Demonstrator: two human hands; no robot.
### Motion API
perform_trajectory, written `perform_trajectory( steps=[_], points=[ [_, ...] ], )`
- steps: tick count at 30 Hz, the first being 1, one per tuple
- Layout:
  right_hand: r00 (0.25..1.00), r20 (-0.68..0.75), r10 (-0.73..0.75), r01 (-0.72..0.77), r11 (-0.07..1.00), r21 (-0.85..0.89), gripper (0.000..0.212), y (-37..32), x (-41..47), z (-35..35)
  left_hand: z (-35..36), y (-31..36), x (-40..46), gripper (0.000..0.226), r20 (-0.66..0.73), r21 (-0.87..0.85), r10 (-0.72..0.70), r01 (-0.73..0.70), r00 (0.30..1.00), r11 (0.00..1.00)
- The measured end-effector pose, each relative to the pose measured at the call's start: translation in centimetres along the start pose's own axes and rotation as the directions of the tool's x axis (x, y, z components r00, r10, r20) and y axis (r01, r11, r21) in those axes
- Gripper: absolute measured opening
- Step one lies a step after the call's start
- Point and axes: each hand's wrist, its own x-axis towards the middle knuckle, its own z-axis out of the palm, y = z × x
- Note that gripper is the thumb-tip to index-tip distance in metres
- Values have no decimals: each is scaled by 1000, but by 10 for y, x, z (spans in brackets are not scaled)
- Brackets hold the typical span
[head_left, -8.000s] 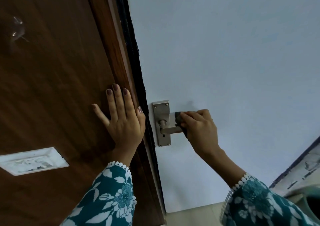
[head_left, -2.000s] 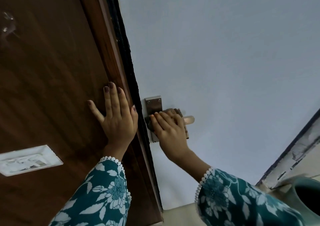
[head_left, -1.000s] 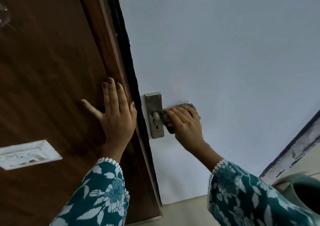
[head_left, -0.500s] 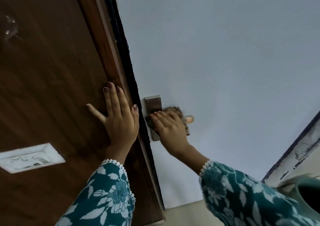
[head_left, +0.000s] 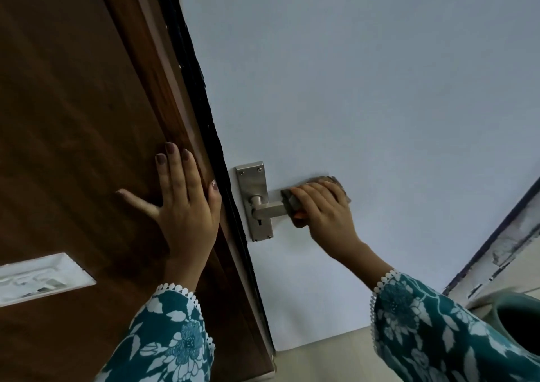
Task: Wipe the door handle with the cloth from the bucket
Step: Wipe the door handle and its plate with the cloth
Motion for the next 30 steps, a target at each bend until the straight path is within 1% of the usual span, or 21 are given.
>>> perform_trajectory(
  steps=[3, 5, 7, 9, 11, 12, 15, 17, 21, 24, 28, 30],
  points=[
    [997, 39, 71, -75, 993, 92, 30, 15, 0, -9, 0, -2, 2, 63, -14, 22, 15, -14, 1000, 1000],
    [993, 40, 108, -113, 984, 136, 27, 12, 3, -17, 1, -1, 3, 62, -27, 21, 26, -25, 999, 999],
    [995, 21, 96, -97, 987, 127, 27, 1, 8, -20, 3, 2, 2, 61, -42, 19, 21, -20, 999, 1000],
    [999, 26, 24, -26, 993, 111, 27, -22, 16, -16, 5, 5, 2, 61, -55, 20, -2, 3, 999, 1000],
    [996, 80, -41, 34, 996, 83, 28, -50, 29, -8, 6, 8, 4, 62, -61, 21, -19, 21, 998, 1000],
    [992, 122, -41, 34, 998, 59, 29, -63, 34, -4, 6, 8, 4, 61, -62, 17, -19, 20, 998, 1000],
    [968, 249, 28, -24, 1000, -21, 23, -74, 44, -5, 7, 7, 2, 60, -63, 17, -9, 10, 998, 1000],
    [936, 351, 31, -17, 999, -46, 21, -64, 46, -9, 9, 6, 2, 61, -69, 30, -14, 16, 998, 999],
    [859, 512, 8, 38, 996, -78, 28, -41, 52, -20, 8, 6, 2, 59, -65, 29, -17, 19, 998, 999],
    [775, 632, 0, 48, 997, -60, 31, -27, 61, -29, 7, 5, 0, 63, -48, 23, -9, 10, 999, 1000],
    [648, 760, 49, -69, 998, -5, 25, -2, 72, -42, 8, 5, 0, 66, -50, 23, -1, 2, 999, 1000],
    [592, 802, 79, -112, 994, -15, 23, 6, 76, -49, 9, 6, 1, 65, -64, 32, -6, 8, 998, 999]
  ],
)
